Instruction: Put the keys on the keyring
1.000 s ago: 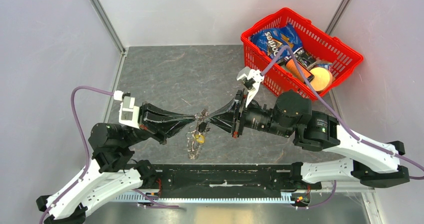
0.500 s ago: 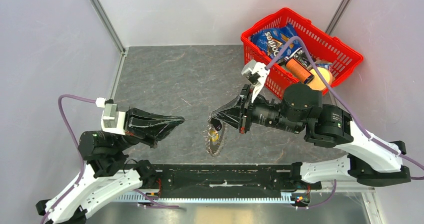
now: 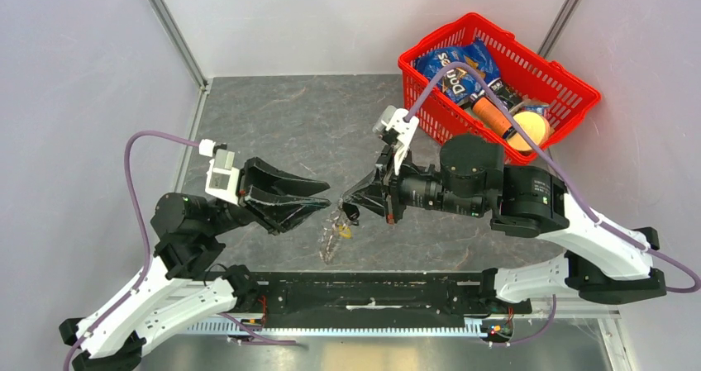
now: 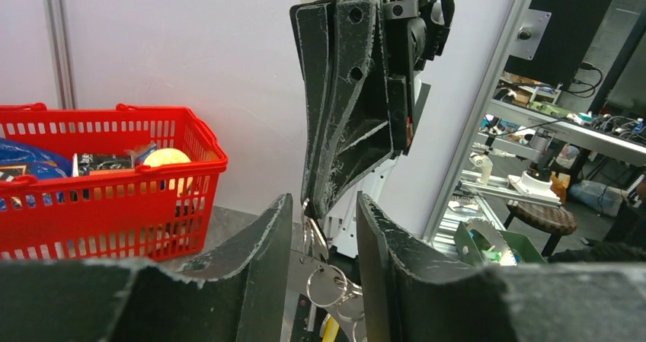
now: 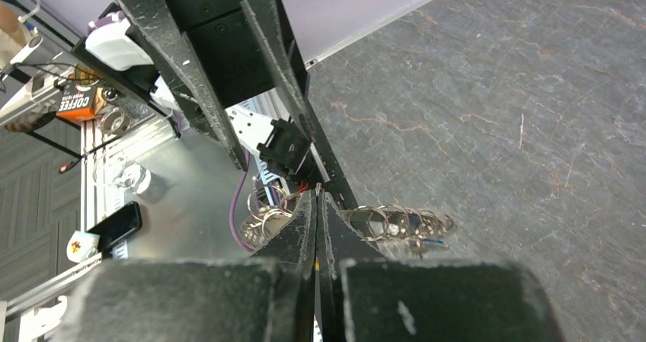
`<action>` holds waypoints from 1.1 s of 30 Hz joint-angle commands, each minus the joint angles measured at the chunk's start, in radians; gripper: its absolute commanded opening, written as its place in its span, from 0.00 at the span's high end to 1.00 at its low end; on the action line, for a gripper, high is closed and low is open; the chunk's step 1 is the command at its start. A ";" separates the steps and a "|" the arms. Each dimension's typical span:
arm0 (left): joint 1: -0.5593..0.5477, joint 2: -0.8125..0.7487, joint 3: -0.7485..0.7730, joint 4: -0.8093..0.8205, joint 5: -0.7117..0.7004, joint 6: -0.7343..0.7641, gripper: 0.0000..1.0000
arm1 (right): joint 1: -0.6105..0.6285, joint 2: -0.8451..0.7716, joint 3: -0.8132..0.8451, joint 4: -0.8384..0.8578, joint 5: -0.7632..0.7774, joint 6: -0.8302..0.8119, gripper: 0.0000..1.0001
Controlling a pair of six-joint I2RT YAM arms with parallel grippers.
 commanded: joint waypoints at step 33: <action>0.001 0.064 0.077 -0.147 0.139 0.045 0.56 | 0.000 0.051 0.147 -0.066 -0.119 -0.066 1.00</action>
